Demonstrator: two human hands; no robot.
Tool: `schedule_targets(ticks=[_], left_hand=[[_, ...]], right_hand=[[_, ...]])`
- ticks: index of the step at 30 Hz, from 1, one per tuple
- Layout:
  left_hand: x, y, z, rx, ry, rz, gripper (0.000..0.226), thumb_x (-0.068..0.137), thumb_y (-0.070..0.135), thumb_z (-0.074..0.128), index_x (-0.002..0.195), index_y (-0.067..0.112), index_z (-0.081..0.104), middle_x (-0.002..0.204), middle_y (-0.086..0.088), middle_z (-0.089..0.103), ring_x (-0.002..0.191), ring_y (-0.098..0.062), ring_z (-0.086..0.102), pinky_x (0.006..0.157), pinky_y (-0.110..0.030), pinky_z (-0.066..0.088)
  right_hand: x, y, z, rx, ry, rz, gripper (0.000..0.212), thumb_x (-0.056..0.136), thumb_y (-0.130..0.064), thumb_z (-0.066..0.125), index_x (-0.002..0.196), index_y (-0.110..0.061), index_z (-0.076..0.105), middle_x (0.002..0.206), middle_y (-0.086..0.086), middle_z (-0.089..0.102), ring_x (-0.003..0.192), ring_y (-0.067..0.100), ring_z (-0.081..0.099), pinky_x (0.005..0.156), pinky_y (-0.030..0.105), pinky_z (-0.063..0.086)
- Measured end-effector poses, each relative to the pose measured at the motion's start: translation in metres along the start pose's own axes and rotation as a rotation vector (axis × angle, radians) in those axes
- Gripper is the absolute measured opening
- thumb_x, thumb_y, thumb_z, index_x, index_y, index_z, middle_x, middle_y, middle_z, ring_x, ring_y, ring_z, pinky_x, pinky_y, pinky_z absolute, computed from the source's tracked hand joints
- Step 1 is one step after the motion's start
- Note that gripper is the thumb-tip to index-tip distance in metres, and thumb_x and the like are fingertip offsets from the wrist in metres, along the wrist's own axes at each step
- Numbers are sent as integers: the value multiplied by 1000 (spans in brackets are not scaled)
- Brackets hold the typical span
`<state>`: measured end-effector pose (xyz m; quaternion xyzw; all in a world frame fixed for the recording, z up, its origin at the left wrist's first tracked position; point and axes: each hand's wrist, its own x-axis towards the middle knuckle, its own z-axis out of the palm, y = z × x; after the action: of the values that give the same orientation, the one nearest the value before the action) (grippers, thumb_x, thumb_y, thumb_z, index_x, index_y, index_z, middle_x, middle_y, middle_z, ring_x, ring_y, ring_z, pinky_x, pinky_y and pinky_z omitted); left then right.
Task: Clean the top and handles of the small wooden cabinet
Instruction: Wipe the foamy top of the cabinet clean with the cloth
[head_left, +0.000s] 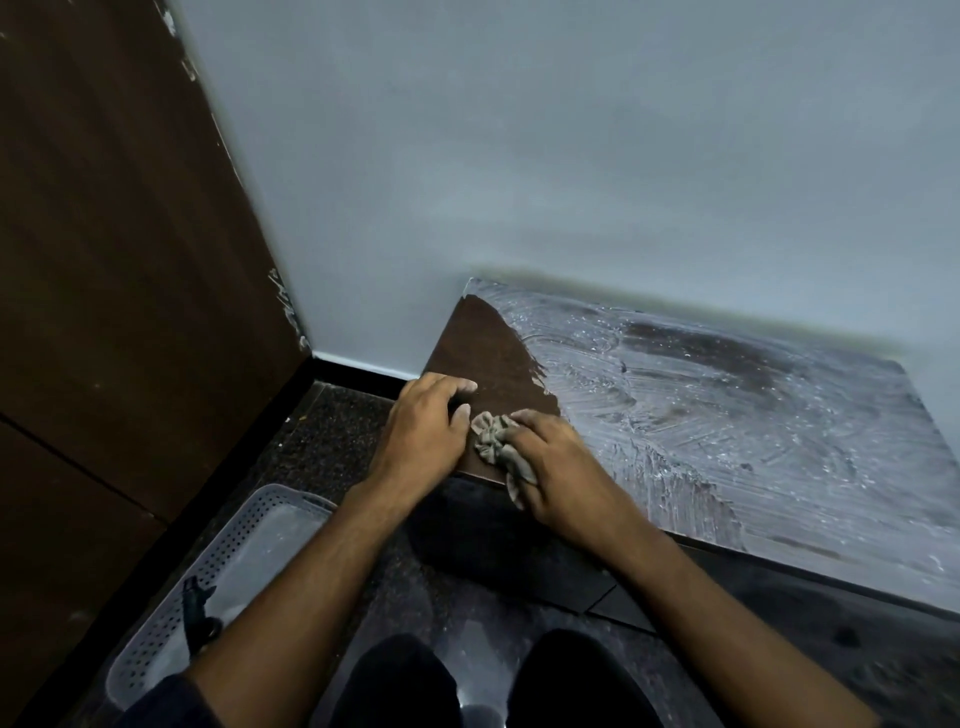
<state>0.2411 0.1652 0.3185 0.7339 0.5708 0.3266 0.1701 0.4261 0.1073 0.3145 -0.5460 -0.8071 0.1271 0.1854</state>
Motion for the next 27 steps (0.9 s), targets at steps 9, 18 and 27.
schedule_targets(ticks=[9, 18, 27], left_hand=[[3, 1, -8, 56, 29, -86, 35, 87, 8, 60, 121, 12, 66, 121, -7, 64, 118, -25, 54, 105, -41, 42], [-1, -14, -10, 34, 32, -53, 29, 89, 11, 62, 118, 15, 68, 120, -2, 64, 114, -22, 55, 103, -37, 44], [3, -6, -16, 36, 96, -171, 32, 89, 7, 56, 119, 12, 66, 124, -6, 63, 120, -23, 55, 107, -37, 42]], right_hand=[[64, -31, 17, 32, 56, 93, 43, 100, -24, 50, 140, -8, 50, 156, 15, 32, 140, 33, 35, 118, 42, 30], [41, 6, 9, 5, -18, -13, 43, 97, -28, 48, 136, -10, 51, 146, 9, 45, 135, 25, 38, 117, 38, 34], [134, 0, 15, -55, 95, 139, 35, 98, -21, 52, 130, -7, 54, 140, 11, 50, 126, 31, 43, 111, 37, 34]])
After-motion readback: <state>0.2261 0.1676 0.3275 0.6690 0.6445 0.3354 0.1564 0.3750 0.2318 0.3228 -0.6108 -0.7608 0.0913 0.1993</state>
